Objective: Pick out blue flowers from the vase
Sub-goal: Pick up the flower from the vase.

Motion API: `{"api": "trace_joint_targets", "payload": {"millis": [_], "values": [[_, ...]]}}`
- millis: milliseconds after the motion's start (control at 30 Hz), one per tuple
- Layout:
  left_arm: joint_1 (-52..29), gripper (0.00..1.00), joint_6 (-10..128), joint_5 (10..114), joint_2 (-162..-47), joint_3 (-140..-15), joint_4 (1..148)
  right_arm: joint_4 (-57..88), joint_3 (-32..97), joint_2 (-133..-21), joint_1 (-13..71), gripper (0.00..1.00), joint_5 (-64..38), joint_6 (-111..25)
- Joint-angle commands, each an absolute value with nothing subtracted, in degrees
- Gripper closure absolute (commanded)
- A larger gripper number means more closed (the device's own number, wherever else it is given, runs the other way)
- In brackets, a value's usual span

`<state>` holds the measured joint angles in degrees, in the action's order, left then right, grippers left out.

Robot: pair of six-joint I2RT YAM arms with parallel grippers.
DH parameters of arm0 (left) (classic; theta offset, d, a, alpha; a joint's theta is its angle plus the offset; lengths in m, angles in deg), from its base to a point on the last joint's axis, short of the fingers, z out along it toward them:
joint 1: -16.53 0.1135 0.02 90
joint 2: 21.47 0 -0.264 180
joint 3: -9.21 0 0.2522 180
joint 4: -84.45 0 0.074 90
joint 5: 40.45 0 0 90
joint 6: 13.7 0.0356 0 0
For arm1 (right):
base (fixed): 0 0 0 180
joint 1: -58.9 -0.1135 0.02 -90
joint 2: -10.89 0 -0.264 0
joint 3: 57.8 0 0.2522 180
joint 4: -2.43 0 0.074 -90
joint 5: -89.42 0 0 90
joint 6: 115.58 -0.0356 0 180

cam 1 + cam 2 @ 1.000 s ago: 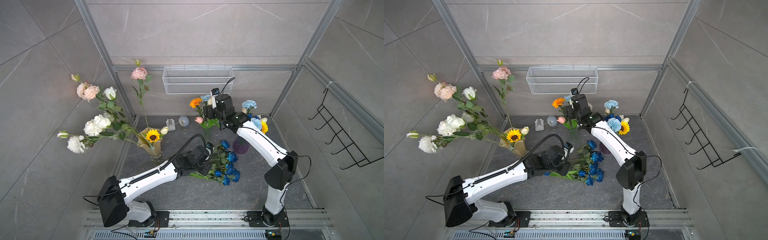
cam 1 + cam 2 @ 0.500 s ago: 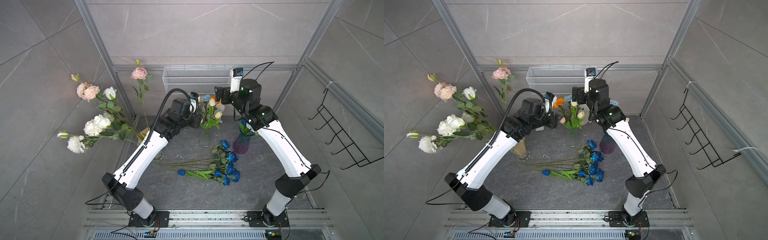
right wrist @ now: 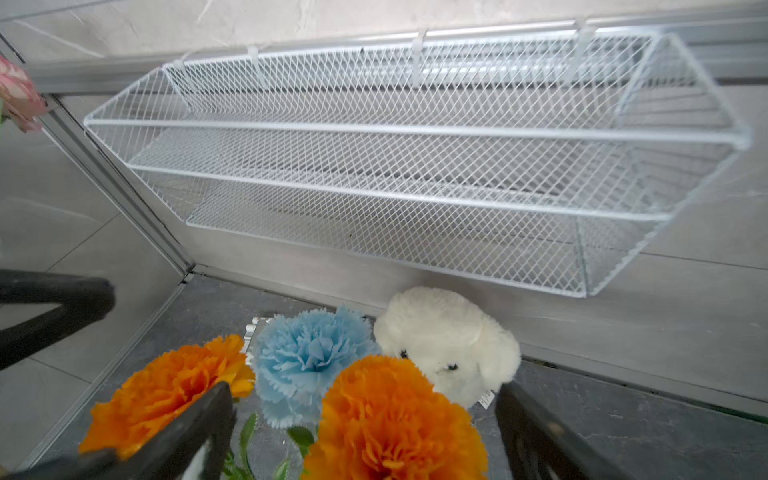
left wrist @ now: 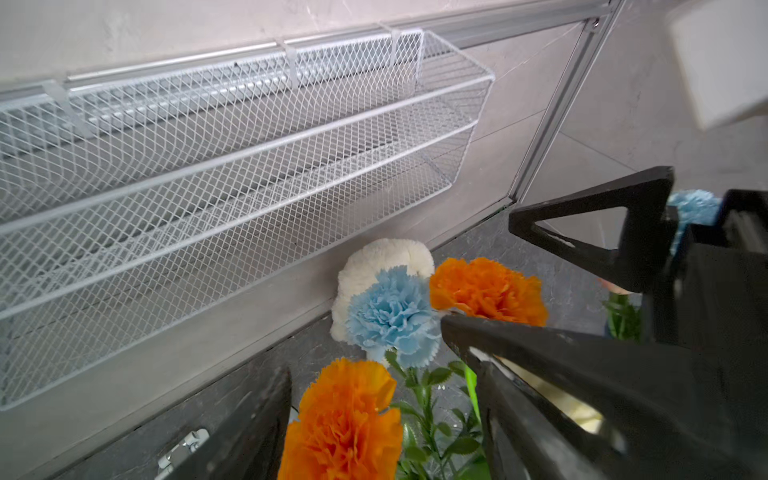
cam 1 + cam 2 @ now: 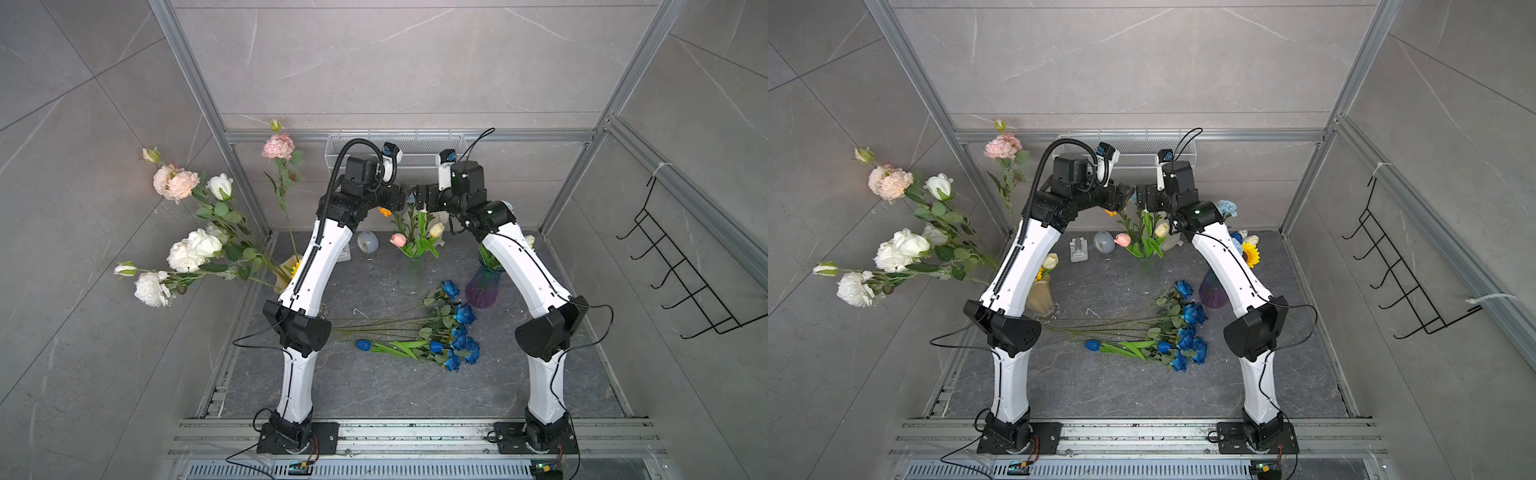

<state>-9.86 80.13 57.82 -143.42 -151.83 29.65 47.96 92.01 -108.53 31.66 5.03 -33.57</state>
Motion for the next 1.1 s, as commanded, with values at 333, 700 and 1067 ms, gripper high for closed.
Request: {"api": "trace_joint_targets", "payload": {"millis": [333, 700, 1067], "values": [[-9.24, 0.25, 85.62, 66.02, -146.42, -151.27, 40.12, 51.11, 92.27, -109.15, 33.19, 0.11, 7.36, -34.9], [-9.32, 0.31, 85.72, 67.97, -148.9, -151.5, 40.19, 43.25, 79.53, -102.04, 33.9, 0.13, 7.53, -37.09], [-9.39, 0.62, 85.86, 68.47, -148.28, -149.25, 44.52, 41.34, 76.16, -100.56, 34.02, 0.14, 7.17, -36.99]]}}
